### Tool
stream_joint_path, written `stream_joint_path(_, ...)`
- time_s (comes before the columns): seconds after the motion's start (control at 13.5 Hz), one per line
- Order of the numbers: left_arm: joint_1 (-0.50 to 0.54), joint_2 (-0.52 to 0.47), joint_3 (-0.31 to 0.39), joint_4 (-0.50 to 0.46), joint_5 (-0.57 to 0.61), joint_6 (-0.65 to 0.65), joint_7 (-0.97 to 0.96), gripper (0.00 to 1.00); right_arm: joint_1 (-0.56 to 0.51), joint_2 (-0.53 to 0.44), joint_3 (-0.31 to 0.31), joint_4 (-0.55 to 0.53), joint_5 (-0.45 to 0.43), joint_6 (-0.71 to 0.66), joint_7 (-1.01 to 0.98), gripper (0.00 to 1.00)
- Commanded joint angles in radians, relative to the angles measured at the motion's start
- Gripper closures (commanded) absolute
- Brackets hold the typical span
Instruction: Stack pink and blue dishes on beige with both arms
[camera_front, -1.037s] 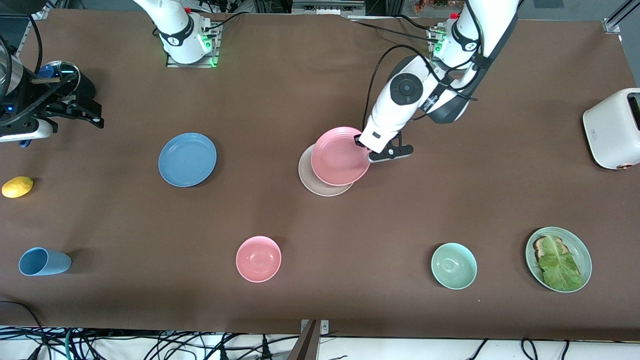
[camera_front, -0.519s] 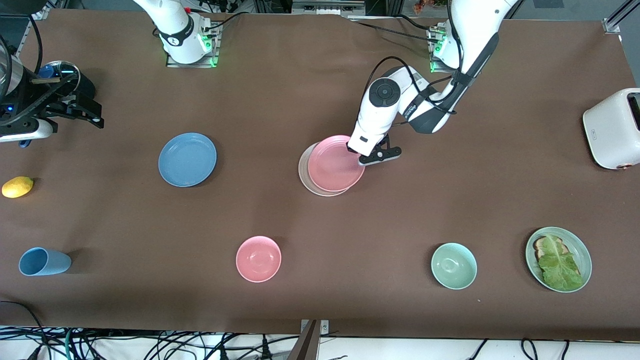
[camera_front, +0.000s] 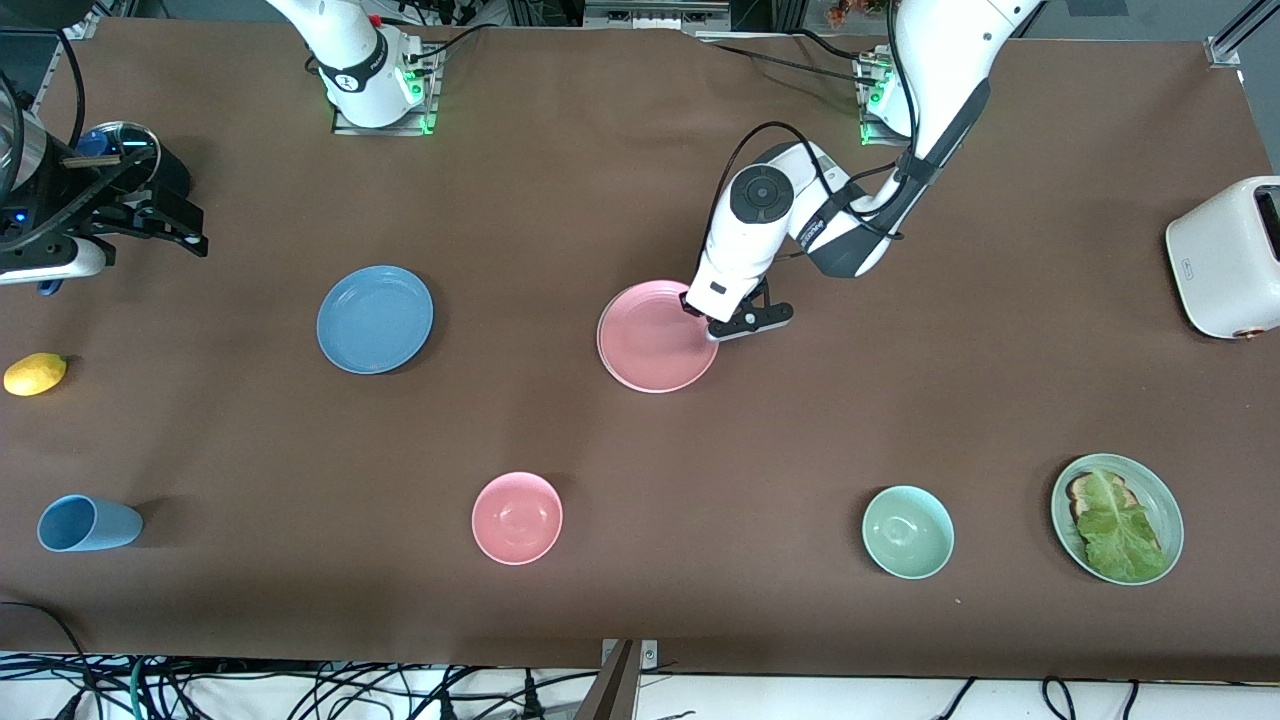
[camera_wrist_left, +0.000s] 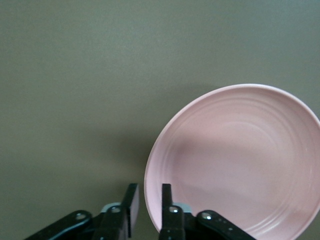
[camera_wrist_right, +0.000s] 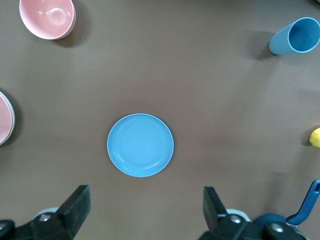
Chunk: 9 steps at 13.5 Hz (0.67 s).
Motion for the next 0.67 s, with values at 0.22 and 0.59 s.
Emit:
stream_joint_path(0.22,0.034,0.022,0.019,0.08,0.036,-0.072,-0.032,0.0,0.001,-0.017,-0.001,-0.013,0.009,-0.007,-0.001,0.0)
stream_joint_path(0.59,0.192,-0.015,0.016,0.085,0.037,-0.103,0.141,0.0,0.001,-0.017,-0.002,-0.013,0.009,-0.007,0.001,0.0)
